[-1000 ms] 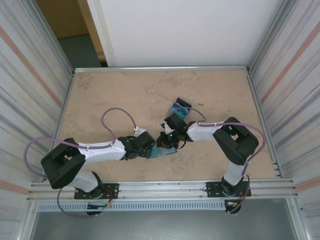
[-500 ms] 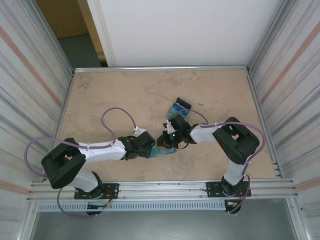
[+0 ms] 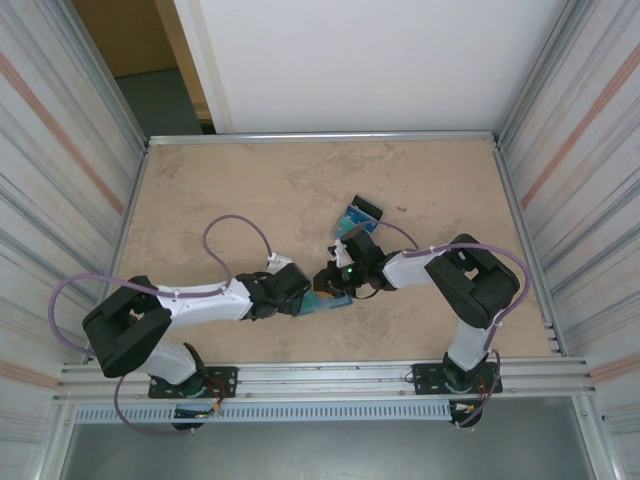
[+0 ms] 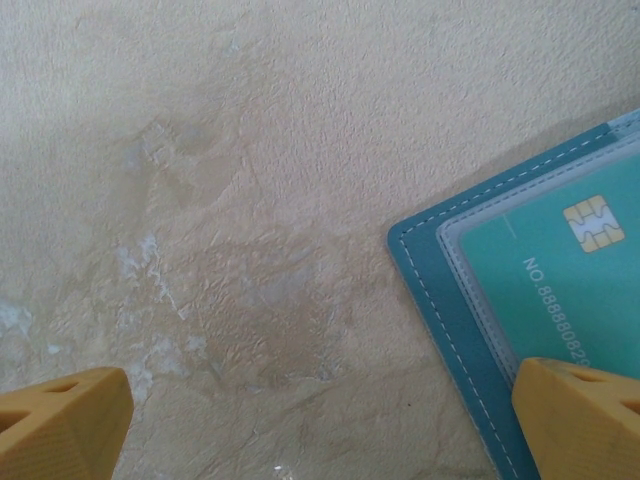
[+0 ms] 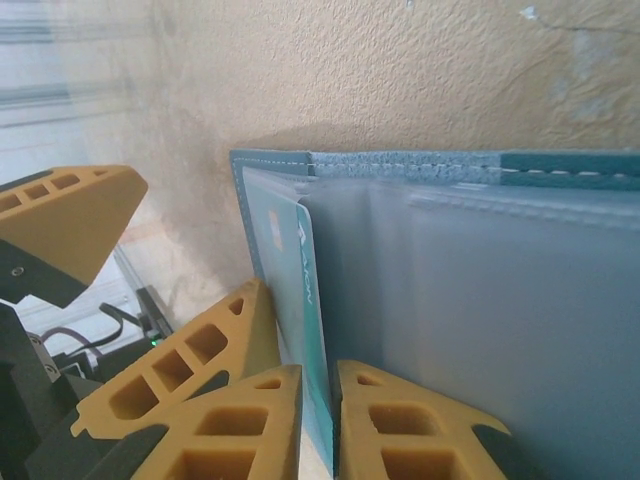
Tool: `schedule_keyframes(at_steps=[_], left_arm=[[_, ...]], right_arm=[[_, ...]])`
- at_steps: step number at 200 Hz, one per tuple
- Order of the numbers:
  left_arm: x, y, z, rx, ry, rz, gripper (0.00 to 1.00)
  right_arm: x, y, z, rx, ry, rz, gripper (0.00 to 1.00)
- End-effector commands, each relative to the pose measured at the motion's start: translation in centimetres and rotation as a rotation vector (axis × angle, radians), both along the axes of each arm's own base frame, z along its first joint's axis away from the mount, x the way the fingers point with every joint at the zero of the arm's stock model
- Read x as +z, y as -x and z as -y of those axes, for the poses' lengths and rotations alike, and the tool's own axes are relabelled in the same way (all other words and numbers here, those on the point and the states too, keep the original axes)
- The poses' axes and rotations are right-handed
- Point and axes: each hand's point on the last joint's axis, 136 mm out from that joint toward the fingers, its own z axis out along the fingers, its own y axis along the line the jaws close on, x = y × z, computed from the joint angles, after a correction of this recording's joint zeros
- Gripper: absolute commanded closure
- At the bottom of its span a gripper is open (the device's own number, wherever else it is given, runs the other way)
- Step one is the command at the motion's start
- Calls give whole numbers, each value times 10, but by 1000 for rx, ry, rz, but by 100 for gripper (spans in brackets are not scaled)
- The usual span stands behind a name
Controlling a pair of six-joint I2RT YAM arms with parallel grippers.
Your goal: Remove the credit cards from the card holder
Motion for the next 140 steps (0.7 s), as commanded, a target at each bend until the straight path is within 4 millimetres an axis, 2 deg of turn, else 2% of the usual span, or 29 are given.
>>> schedule_keyframes(at_steps=[1,90,140], left_arm=[[-9,9,-5,-13,-48,-41,1],[-5,7,-4,-16,-51,-32,1],[0,7,-7,-14,-58,-18,1]], right_arm=[[11,-2,-3,-5,-50,3,84],[5,-2,-2,-10,-39,-12,100],[0,-5,17,-16,113,47,100]])
